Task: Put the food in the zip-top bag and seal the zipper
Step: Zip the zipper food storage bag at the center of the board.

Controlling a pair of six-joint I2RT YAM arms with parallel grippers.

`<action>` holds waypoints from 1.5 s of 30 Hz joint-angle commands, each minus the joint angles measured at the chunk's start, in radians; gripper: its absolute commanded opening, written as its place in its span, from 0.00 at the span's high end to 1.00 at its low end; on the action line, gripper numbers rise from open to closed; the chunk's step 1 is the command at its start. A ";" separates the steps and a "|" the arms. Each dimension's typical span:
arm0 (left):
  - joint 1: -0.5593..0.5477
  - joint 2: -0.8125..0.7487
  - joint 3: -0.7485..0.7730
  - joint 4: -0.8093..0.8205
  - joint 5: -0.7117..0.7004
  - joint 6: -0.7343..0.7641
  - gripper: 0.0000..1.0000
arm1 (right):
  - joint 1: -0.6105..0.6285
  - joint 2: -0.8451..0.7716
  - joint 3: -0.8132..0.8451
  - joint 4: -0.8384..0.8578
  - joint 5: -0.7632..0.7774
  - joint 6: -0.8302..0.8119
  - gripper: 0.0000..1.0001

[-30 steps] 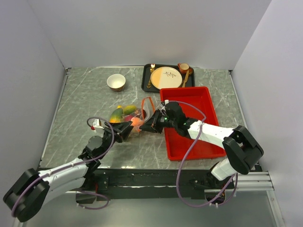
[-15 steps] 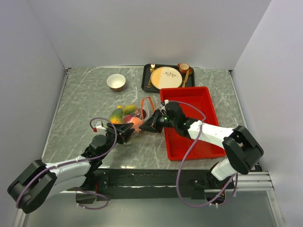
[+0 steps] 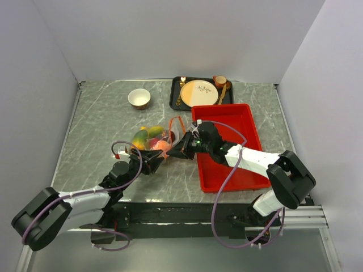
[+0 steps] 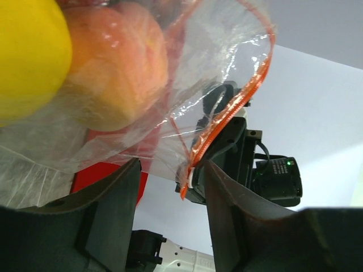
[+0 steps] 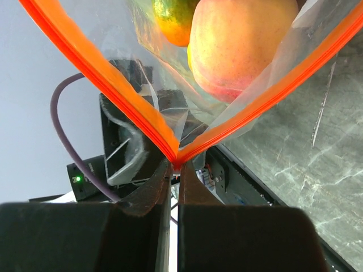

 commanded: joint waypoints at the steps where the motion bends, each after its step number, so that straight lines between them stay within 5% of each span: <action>1: -0.005 0.056 0.024 0.094 0.045 -0.011 0.48 | 0.009 -0.018 0.010 0.014 -0.021 -0.027 0.96; 15: -0.005 0.263 0.072 0.325 0.074 -0.024 0.56 | 0.007 -0.007 0.011 -0.023 -0.044 -0.056 0.97; 30: -0.005 0.113 0.076 0.070 0.068 -0.004 0.98 | 0.006 -0.003 0.007 -0.012 -0.027 -0.053 0.97; 38: -0.011 -0.031 0.093 -0.166 0.016 0.056 0.99 | -0.013 0.017 0.031 0.020 -0.018 -0.039 0.98; 45: -0.015 -0.059 0.046 -0.168 0.022 0.046 0.99 | -0.047 0.020 0.060 0.034 0.011 -0.033 0.99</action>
